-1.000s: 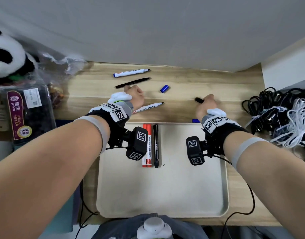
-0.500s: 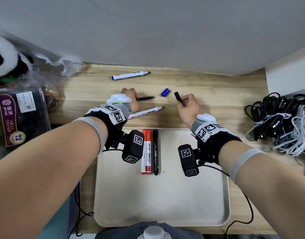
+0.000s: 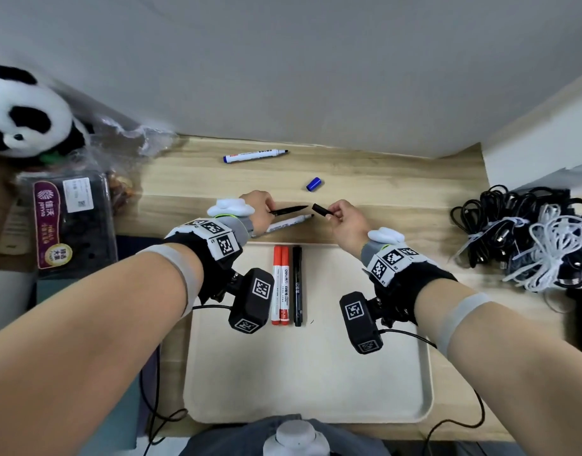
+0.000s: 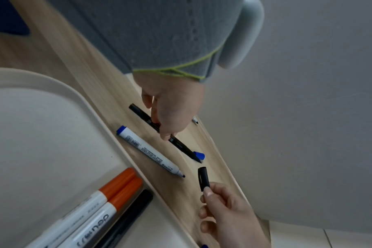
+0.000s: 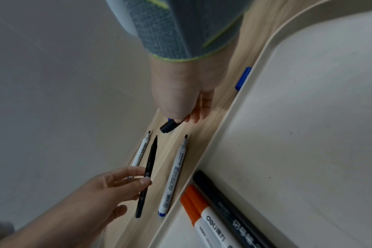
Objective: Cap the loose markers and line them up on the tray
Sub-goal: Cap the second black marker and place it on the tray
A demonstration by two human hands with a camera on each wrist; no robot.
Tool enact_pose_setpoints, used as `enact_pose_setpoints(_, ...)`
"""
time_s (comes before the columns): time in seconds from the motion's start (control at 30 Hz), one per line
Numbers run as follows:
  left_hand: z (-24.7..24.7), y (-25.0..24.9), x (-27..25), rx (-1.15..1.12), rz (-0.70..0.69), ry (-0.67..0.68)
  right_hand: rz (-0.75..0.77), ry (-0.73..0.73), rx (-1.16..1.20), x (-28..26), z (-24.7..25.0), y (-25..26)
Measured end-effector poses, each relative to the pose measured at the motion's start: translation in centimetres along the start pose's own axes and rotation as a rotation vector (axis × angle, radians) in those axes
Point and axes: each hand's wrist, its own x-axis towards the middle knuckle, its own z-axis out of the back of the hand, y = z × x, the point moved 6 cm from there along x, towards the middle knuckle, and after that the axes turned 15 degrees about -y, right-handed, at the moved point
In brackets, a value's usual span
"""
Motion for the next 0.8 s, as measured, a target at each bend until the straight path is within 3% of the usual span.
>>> enact_pose_setpoints(0.37, 0.1, 0.1, -4.5, -0.015, -0.030, 0.021, 0.137, 0.049, -0.063, -3.9, 0.9, 1.1)
enact_pose_setpoints(0.8, 1.0, 1.4, -6.2, 0.039, -0.033, -0.006, 0.218, 0.068, -0.156, -5.9, 1.5, 1.1)
